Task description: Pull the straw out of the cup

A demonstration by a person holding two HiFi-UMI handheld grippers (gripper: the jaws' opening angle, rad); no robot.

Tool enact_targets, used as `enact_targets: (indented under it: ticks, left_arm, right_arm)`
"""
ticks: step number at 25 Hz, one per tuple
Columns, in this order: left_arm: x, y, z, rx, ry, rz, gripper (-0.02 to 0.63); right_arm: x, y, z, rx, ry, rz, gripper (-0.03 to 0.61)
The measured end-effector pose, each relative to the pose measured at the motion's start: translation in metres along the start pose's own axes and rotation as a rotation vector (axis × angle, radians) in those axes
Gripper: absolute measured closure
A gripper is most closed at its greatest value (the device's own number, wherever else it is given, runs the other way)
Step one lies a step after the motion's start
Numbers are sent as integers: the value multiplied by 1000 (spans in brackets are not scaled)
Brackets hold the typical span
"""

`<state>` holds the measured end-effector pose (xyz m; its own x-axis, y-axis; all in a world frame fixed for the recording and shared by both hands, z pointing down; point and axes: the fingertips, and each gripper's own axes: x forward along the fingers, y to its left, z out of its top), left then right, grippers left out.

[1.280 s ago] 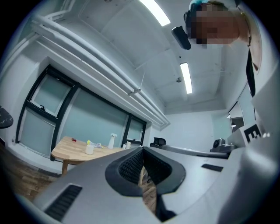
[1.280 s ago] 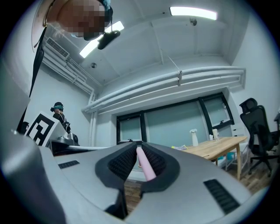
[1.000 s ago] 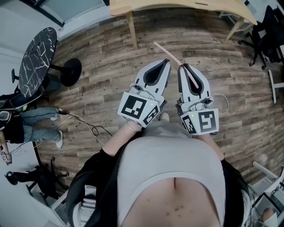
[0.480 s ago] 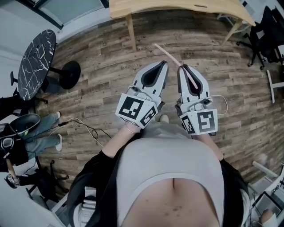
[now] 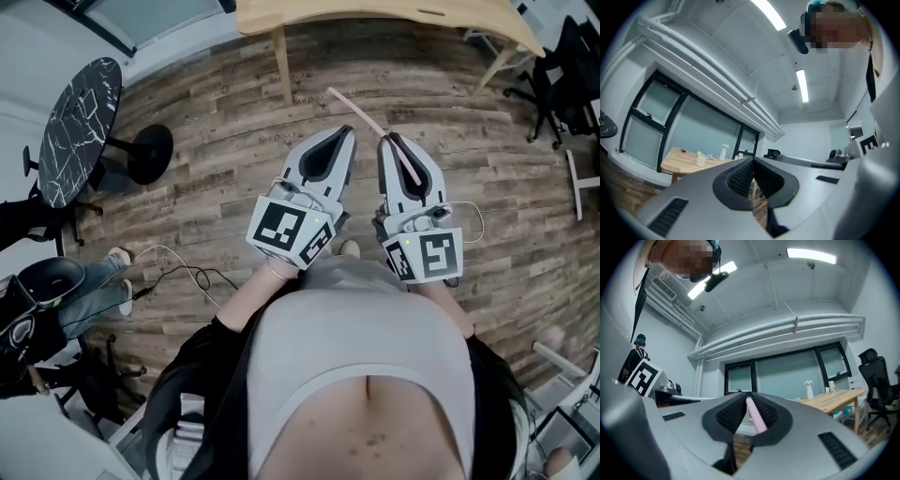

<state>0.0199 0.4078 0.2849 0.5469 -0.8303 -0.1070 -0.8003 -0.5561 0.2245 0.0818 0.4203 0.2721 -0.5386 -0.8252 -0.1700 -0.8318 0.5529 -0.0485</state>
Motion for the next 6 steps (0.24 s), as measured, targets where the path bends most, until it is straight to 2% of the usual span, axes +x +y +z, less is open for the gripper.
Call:
enact_targets:
  ticks: [6]
  left_arm:
    - [-4,3,3,5,-2,-3,609]
  right_arm:
    - [3,7,1,-4,-2,3,526]
